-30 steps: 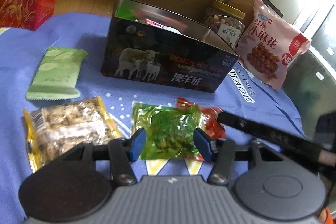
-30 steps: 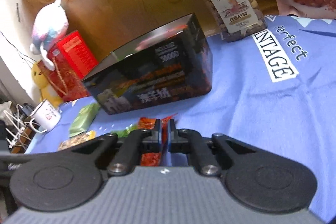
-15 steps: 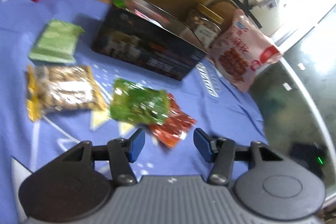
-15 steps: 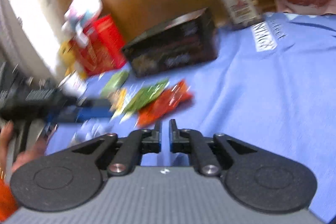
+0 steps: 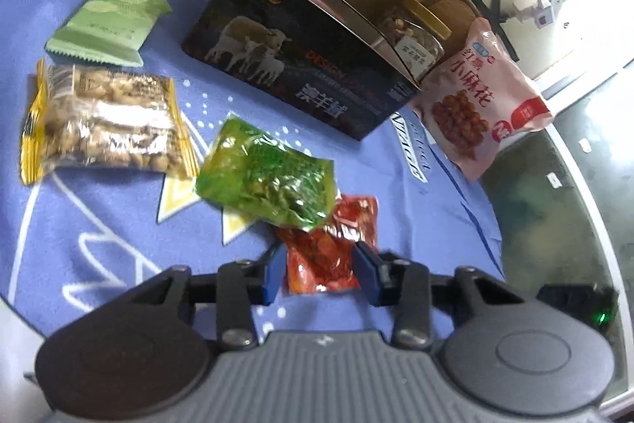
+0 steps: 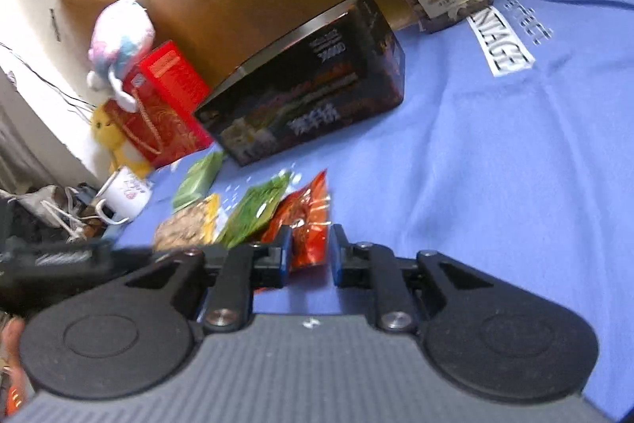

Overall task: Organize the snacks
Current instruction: 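Reach the left gripper to the red vacuum pack and grasp it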

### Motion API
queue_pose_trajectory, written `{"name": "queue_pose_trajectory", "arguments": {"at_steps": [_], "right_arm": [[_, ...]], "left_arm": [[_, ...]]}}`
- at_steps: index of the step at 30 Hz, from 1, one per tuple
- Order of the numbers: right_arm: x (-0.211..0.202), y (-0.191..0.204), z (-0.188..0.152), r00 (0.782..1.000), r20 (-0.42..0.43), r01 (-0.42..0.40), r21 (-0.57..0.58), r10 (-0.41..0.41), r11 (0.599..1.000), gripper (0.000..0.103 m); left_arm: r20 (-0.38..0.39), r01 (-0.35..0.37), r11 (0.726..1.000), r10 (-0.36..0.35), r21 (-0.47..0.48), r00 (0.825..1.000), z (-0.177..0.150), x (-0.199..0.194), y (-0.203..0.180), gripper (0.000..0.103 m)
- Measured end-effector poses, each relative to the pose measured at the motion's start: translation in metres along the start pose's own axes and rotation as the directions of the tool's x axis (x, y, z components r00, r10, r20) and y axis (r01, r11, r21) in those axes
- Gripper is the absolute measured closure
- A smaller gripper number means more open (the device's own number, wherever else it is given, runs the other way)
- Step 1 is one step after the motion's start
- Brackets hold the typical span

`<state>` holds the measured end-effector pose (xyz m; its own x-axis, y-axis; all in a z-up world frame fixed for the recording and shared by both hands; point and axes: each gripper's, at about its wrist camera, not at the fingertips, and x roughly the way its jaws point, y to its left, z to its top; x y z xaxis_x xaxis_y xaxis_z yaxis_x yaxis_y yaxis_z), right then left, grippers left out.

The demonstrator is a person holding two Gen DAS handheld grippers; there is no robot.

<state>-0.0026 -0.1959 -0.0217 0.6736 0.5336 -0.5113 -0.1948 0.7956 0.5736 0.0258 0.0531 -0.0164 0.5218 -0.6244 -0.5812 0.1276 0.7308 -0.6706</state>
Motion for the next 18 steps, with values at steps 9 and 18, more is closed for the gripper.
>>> {"name": "queue_pose_trajectory", "arguments": {"at_steps": [9,18], "right_arm": [[-0.030,0.009,-0.035,0.999,0.003,-0.043,0.014,0.043,0.999,0.082],[-0.038,0.019,-0.025,0.995,0.048,-0.081,-0.029,0.083,0.996,0.082]], "left_arm": [[-0.029,0.055,0.996,-0.054,0.065,0.998,-0.026,-0.008,-0.014,0.063],[0.010,0.072,0.995,-0.073,0.074,0.997,-0.015,-0.022,-0.024,0.065]]}}
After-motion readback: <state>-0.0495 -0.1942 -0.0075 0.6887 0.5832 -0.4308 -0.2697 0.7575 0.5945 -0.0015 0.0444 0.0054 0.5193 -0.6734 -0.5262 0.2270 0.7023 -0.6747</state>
